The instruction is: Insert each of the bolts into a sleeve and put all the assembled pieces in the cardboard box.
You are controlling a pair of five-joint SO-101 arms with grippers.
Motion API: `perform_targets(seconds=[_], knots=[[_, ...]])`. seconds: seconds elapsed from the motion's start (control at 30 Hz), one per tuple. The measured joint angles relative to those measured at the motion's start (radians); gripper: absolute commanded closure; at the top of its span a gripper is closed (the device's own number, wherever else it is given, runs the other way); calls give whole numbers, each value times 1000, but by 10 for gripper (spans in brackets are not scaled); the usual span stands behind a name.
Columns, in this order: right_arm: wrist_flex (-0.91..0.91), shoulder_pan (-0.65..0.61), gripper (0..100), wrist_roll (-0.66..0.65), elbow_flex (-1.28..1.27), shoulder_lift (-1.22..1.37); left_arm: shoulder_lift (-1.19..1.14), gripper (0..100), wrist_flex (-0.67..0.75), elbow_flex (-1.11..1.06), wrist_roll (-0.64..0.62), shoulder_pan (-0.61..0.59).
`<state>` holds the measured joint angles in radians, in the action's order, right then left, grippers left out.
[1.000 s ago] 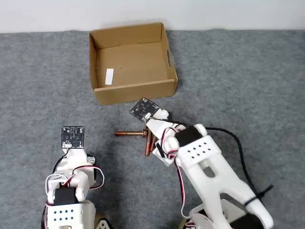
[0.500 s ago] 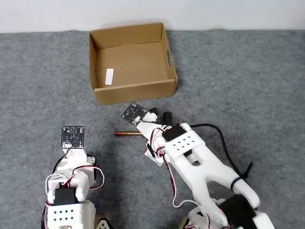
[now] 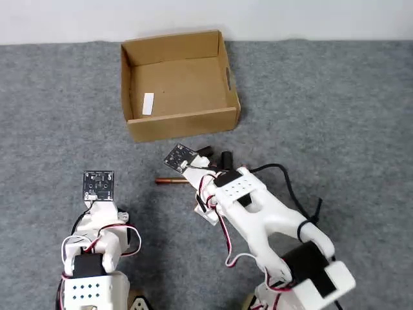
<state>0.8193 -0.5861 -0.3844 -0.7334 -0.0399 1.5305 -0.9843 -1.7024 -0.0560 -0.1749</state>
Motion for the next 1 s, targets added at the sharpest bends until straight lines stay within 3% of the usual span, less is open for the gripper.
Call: perform_targets(seconds=[0.07,0.33,0.83,1.0], knots=[[8,5,994,0,32,15,0,994,0,0,0,0],[133,49,989,0,161,29,0,994,0,0,0,0],[667,187,989,6,500,29,0,994,0,0,0,0],[835,193,989,222,624,29,0,994,0,0,0,0]])
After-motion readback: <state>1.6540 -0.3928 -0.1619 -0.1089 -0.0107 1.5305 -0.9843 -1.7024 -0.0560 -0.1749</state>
